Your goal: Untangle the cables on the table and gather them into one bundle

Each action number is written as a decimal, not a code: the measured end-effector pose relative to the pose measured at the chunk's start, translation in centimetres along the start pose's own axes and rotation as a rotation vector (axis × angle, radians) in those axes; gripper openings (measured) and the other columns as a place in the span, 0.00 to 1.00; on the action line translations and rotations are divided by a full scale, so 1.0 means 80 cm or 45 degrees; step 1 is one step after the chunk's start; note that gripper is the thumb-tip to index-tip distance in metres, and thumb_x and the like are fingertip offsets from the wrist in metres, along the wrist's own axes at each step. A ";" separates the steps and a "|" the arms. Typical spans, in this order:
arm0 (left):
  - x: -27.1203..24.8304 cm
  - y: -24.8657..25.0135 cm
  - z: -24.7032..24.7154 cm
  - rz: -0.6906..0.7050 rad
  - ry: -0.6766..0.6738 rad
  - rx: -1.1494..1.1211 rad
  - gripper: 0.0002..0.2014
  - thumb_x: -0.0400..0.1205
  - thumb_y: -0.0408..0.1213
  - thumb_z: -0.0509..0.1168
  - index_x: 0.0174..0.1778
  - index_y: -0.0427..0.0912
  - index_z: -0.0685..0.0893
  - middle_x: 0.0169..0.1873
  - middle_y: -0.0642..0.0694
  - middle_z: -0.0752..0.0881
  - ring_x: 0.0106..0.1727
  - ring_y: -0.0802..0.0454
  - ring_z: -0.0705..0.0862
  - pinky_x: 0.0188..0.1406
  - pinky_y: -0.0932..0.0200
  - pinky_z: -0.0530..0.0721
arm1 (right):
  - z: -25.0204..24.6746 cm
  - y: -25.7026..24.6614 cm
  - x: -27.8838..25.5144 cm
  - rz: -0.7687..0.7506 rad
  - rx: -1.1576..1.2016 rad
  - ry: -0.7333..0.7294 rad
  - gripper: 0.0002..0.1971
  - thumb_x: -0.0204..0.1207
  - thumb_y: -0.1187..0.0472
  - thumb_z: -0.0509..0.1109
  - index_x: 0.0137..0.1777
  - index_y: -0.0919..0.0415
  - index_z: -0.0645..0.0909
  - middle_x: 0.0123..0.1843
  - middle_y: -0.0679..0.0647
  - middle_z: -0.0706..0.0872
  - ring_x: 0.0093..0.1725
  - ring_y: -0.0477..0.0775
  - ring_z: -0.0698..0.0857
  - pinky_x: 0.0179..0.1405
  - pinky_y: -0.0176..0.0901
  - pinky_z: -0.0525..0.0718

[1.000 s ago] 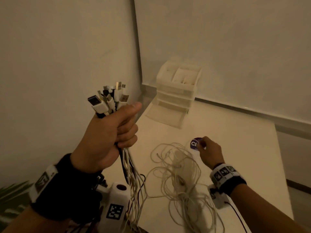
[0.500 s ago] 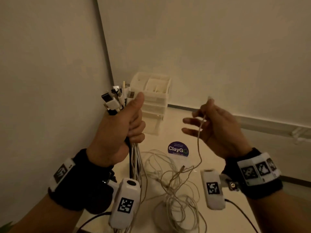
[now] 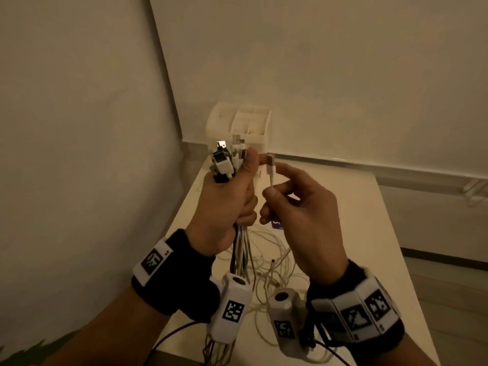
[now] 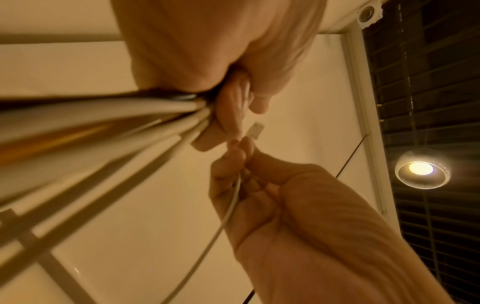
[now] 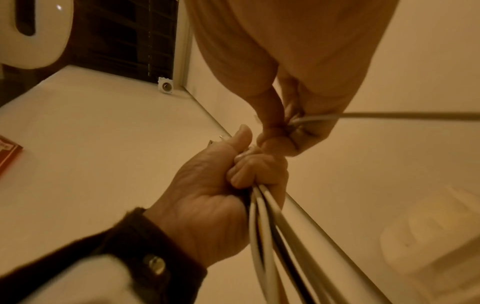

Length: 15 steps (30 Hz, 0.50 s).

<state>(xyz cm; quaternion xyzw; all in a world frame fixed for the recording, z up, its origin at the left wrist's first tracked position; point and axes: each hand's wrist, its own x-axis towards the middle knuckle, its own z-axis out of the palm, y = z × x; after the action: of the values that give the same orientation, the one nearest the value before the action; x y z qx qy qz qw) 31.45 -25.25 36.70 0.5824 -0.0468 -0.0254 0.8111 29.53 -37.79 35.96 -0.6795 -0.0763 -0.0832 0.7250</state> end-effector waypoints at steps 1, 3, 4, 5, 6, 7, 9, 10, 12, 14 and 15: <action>-0.002 0.000 0.000 -0.011 -0.012 0.002 0.21 0.82 0.55 0.62 0.59 0.43 0.87 0.21 0.47 0.59 0.16 0.58 0.57 0.16 0.67 0.58 | 0.000 -0.002 0.000 -0.007 0.034 0.035 0.15 0.76 0.73 0.72 0.59 0.60 0.78 0.36 0.58 0.87 0.32 0.57 0.88 0.31 0.45 0.85; -0.007 -0.001 0.001 -0.052 -0.053 0.025 0.22 0.78 0.56 0.64 0.58 0.44 0.88 0.18 0.49 0.61 0.16 0.59 0.58 0.16 0.67 0.58 | 0.001 -0.005 0.000 -0.028 0.062 0.077 0.16 0.73 0.70 0.75 0.54 0.62 0.72 0.37 0.60 0.89 0.33 0.63 0.89 0.30 0.50 0.86; -0.009 -0.002 0.001 -0.075 -0.069 0.035 0.22 0.76 0.56 0.66 0.58 0.43 0.88 0.17 0.50 0.62 0.15 0.59 0.58 0.15 0.67 0.57 | 0.002 -0.005 -0.001 -0.042 0.062 0.087 0.16 0.73 0.69 0.76 0.52 0.62 0.70 0.37 0.61 0.90 0.33 0.65 0.88 0.29 0.50 0.86; -0.011 -0.003 0.002 -0.090 -0.078 0.039 0.23 0.75 0.54 0.67 0.57 0.41 0.89 0.17 0.50 0.62 0.15 0.59 0.58 0.15 0.67 0.57 | 0.003 -0.005 -0.001 -0.062 0.048 0.097 0.16 0.72 0.68 0.76 0.51 0.62 0.70 0.37 0.61 0.89 0.33 0.66 0.87 0.28 0.48 0.85; -0.012 -0.005 0.001 -0.098 -0.075 0.039 0.24 0.74 0.52 0.69 0.57 0.38 0.88 0.16 0.51 0.63 0.15 0.59 0.58 0.14 0.68 0.57 | 0.005 -0.004 -0.002 -0.081 0.020 0.109 0.16 0.72 0.68 0.76 0.50 0.62 0.70 0.37 0.60 0.89 0.33 0.66 0.87 0.27 0.46 0.85; -0.011 -0.006 0.001 -0.099 -0.063 0.037 0.24 0.73 0.50 0.70 0.57 0.35 0.88 0.16 0.51 0.64 0.14 0.59 0.58 0.14 0.68 0.57 | 0.005 -0.003 -0.002 -0.103 -0.019 0.117 0.16 0.72 0.68 0.76 0.49 0.62 0.70 0.37 0.59 0.88 0.33 0.65 0.87 0.27 0.44 0.86; -0.010 -0.009 0.000 -0.093 -0.036 0.045 0.20 0.75 0.47 0.71 0.56 0.35 0.88 0.17 0.50 0.67 0.15 0.59 0.59 0.14 0.68 0.59 | 0.005 -0.003 -0.004 -0.145 -0.111 0.115 0.15 0.72 0.70 0.76 0.46 0.61 0.70 0.36 0.58 0.86 0.33 0.62 0.87 0.28 0.44 0.87; -0.010 -0.010 0.001 -0.085 -0.023 0.056 0.17 0.78 0.46 0.70 0.54 0.36 0.89 0.17 0.49 0.68 0.15 0.58 0.59 0.14 0.68 0.60 | 0.004 -0.003 -0.005 -0.157 -0.157 0.108 0.15 0.72 0.69 0.76 0.45 0.61 0.71 0.36 0.57 0.85 0.32 0.60 0.87 0.29 0.45 0.88; -0.009 -0.009 0.001 -0.051 0.014 0.088 0.15 0.82 0.46 0.67 0.51 0.38 0.90 0.21 0.45 0.70 0.17 0.57 0.60 0.16 0.67 0.60 | 0.003 0.000 -0.006 -0.159 -0.220 0.083 0.15 0.72 0.67 0.77 0.44 0.59 0.71 0.37 0.55 0.86 0.32 0.57 0.87 0.28 0.43 0.86; -0.005 -0.004 -0.003 0.015 0.046 0.076 0.16 0.84 0.48 0.64 0.46 0.39 0.90 0.24 0.44 0.68 0.20 0.56 0.62 0.17 0.65 0.61 | 0.002 0.005 -0.009 -0.143 -0.291 0.042 0.15 0.72 0.64 0.77 0.45 0.55 0.71 0.40 0.53 0.87 0.30 0.54 0.86 0.27 0.43 0.85; -0.002 0.001 -0.007 0.054 0.062 0.052 0.16 0.84 0.48 0.64 0.42 0.40 0.89 0.26 0.44 0.70 0.22 0.55 0.65 0.17 0.64 0.63 | 0.000 0.009 -0.011 -0.142 -0.349 0.013 0.13 0.73 0.61 0.77 0.47 0.54 0.73 0.40 0.51 0.87 0.29 0.53 0.85 0.28 0.45 0.85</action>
<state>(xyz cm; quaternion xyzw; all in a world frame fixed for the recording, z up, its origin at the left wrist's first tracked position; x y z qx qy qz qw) 31.39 -24.66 36.60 0.5983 -0.0400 0.0071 0.8003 28.82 -37.72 35.10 -0.7664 -0.0983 -0.1364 0.6200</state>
